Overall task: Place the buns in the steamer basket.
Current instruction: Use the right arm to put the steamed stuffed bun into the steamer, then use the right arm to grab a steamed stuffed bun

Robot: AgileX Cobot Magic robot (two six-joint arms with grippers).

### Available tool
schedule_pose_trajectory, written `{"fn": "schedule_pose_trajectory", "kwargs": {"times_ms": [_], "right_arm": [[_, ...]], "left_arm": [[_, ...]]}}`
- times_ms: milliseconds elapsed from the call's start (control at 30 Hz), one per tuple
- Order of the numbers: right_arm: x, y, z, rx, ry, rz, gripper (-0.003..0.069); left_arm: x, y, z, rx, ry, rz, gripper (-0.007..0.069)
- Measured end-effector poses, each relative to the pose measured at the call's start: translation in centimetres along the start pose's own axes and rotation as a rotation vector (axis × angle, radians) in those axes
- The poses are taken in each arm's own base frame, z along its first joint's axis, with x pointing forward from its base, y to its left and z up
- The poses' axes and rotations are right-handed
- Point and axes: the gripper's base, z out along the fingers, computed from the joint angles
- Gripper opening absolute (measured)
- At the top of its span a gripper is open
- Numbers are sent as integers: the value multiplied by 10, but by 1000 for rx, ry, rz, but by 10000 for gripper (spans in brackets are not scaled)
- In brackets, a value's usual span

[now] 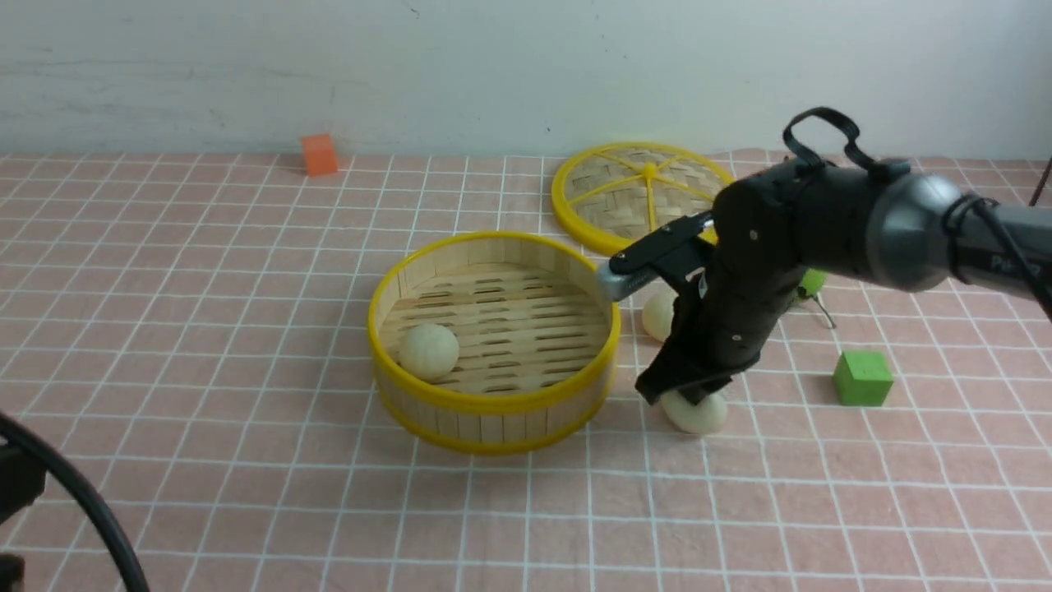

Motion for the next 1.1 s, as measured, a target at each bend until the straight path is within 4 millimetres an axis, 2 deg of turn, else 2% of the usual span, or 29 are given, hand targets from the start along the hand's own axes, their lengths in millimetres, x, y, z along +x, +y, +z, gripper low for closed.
{"fn": "schedule_pose_trajectory", "kwargs": {"times_ms": [33, 100, 133, 167, 267, 367, 400, 433, 500, 533, 567, 600, 633, 733, 767, 800, 867, 933, 1000, 1033, 1067, 1100], "right_arm": [[-1, 0, -1, 0, 1, -1, 20], [-11, -2, -20, -2, -26, 2, 17], [-24, -1, -44, -14, -95, 7, 16], [-30, 1, -54, -23, -132, 3, 16], [-49, 16, -76, -55, -260, -50, 16], [-58, 33, -73, -82, -318, -93, 16], [-64, 44, -58, -94, -342, -123, 16], [-65, 46, -56, -94, -343, -126, 16], [-68, 60, -23, -111, -319, -148, 34], [-68, 61, -20, -112, -315, -148, 36], [-67, 65, -9, -116, -300, -155, 56], [-65, 71, 12, -124, -263, -162, 108], [-64, 73, 20, -126, -253, -165, 156], [-65, 78, 21, -127, -266, -172, 280], [-67, 79, 16, -128, -274, -175, 384], [-67, 79, 15, -128, -275, -175, 384], [-74, 78, 0, -130, -292, -163, 527], [-80, 74, -17, -118, -318, -149, 589], [-90, 61, -49, -79, -372, -117, 638], [-91, 60, -53, -72, -379, -114, 640], [-94, 47, -68, -48, -394, -74, 644], [-94, 36, -73, -32, -396, -42, 642]], "left_arm": [[1, 0, 0, -2, 4, 2, -13], [7, 1, 3, -10, 31, 7, -13], [11, 1, 7, -14, 46, 12, -13], [13, 1, 8, -14, 47, 14, -13], [18, 1, 15, -4, 16, 20, -13], [21, 0, 20, 5, -9, 22, -13], [23, 0, 23, 8, -17, 24, -13], [23, 0, 23, 8, -17, 24, -13], [23, -1, 24, 11, -23, 24, -13], [23, -1, 24, 11, -25, 24, -13], [23, -1, 24, 12, -28, 24, -13], [23, -1, 24, 12, -31, 25, -13], [23, -1, 24, 13, -33, 25, -13], [23, -1, 24, 12, -33, 26, -13], [23, -1, 24, 11, -34, 28, -13], [23, -1, 24, 11, -34, 28, -13], [23, 0, 24, 9, -35, 31, -13], [23, 0, 24, 6, -33, 34, -13], [23, 0, 24, 6, -34, 35, -13], [23, 0, 24, 6, -34, 35, -13], [23, 0, 24, 6, -34, 35, -13], [23, 0, 24, 7, -36, 35, -13]]}}
